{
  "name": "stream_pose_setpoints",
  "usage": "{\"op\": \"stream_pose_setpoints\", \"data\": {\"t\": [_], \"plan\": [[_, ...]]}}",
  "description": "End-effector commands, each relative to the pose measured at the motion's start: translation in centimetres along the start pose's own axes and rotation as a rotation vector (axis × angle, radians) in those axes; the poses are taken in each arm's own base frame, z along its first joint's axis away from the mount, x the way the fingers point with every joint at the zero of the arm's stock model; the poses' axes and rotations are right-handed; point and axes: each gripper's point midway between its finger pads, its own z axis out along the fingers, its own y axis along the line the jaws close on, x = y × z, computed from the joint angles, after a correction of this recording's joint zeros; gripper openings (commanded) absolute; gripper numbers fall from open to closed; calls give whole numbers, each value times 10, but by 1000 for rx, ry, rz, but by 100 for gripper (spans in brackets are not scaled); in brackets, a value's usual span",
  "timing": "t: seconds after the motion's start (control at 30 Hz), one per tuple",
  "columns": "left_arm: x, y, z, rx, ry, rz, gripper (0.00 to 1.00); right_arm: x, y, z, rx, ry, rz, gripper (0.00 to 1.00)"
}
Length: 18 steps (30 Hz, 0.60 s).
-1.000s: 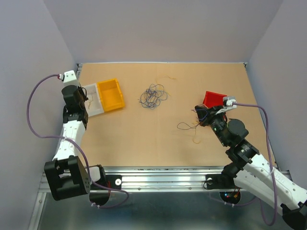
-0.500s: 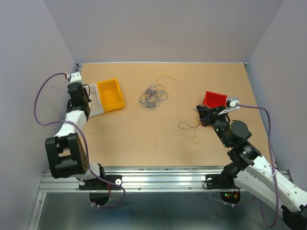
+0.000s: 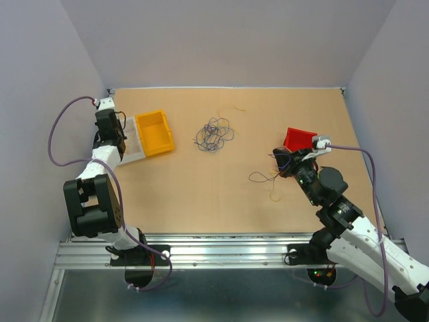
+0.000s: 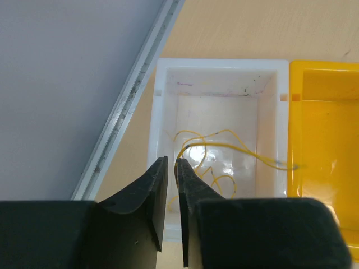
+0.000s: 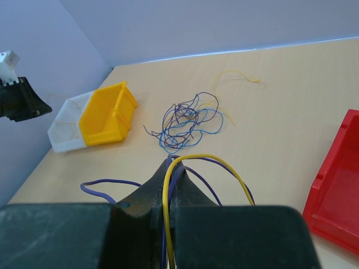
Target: Untangle the cables
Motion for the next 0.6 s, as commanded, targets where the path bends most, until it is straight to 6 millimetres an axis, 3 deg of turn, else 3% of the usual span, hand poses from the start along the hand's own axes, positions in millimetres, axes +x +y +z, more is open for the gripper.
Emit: {"op": "stream_pose_setpoints", "data": {"t": [0.0,0.07,0.1,0.43,0.57], "plan": [[-30,8,-6,-35,-67,-3,39,-5,1,0,-6,-24,-8,1],[-31,12,-6,-57,-67,-9,58,-4,2,0,-8,-20,-6,1],[-30,12,-6,-58,-63,-6,59,-5,2,0,-8,-21,-7,1],[-43,12,-19,-39,-116,-16,58,-1,3,5,-4,-3,-10,1],[-48,-10,-29,105,-160,15,56,2,5,8,-10,11,-11,1]]}}
